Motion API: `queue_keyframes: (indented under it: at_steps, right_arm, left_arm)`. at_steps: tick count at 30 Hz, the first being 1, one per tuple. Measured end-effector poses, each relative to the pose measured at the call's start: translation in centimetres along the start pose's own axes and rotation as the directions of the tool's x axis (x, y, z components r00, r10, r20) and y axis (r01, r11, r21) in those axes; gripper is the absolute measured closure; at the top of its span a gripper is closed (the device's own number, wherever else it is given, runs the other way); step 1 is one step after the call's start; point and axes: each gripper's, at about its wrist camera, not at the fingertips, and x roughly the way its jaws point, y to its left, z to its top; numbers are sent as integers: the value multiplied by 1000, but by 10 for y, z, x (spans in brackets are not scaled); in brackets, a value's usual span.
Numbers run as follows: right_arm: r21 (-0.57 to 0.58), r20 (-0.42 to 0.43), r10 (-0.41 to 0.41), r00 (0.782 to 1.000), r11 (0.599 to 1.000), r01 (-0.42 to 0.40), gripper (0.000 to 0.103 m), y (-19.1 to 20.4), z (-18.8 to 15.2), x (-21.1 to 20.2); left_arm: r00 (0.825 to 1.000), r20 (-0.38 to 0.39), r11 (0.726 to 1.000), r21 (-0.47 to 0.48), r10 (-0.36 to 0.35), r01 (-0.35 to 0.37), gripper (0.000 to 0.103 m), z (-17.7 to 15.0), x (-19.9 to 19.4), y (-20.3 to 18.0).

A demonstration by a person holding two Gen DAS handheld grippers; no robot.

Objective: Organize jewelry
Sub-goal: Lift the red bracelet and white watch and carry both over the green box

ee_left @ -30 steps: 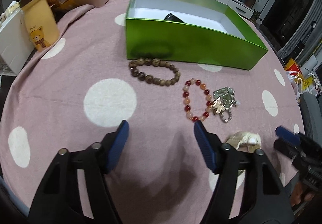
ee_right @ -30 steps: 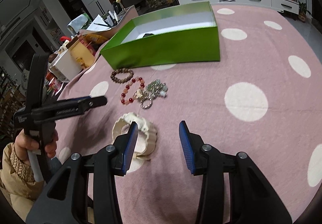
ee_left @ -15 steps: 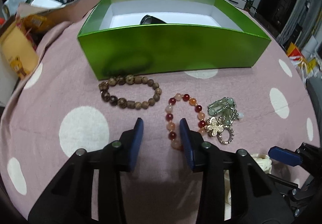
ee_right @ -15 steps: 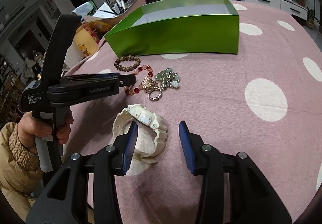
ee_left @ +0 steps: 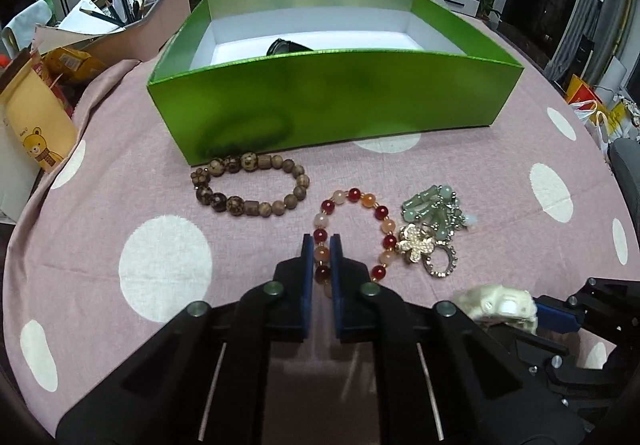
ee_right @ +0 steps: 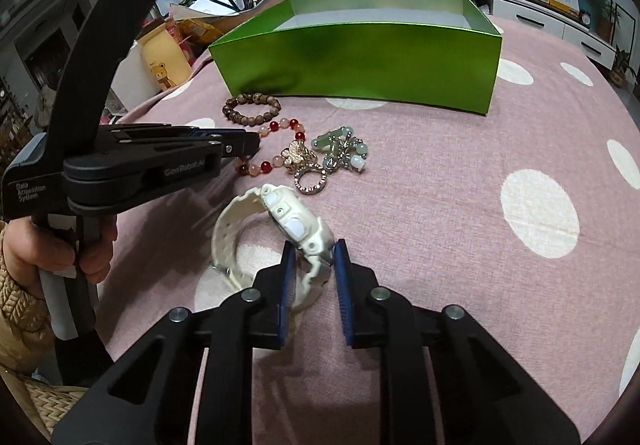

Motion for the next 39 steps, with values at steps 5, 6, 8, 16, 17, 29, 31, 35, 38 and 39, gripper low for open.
queue_keyframes:
  at_steps: [5,6,8,16,17,29,31,35,38,39]
  right_arm:
    - [9,16,-6,1000,1000,6,84,-3,2,-6]
    - [9,20,-6,1000,1000,6,83,-4,3,-8]
    - [11,31,-7,999,1000,7,83,-4,4,-12]
    - [23,70,-14,997,1000,13,83,-6,8,-28]
    - [24,74,-14,997,1000,12,83,-6,9,-30]
    - [40,143,2,990,999,-8,83,-6,22,-52]
    - [41,152,5,988,999,-12,83,-7,24,-55]
    - [45,168,8,986,999,-16,83,-10,28,-59]
    - [54,175,10,985,998,-20,83,-13,29,-60]
    - [58,176,12,984,998,-22,83,-14,30,-60]
  left_arm:
    - [999,37,1000,5,14,-15,96,1,-19,0]
    - [999,49,1000,8,18,-19,96,2,-24,1]
    - [998,66,1000,12,23,-24,96,4,-31,0]
    - [989,146,1000,26,11,-15,96,13,-65,-1]
    - [988,154,1000,26,8,-12,96,14,-69,-1]
    - [973,200,992,-33,-116,125,96,28,-108,26]
    - [971,200,989,-47,-129,141,96,31,-111,32]
    - [969,208,987,-63,-135,151,96,35,-116,40]
    - [967,209,984,-74,-143,162,96,38,-118,44]
    - [967,207,982,-78,-152,171,96,38,-118,45]
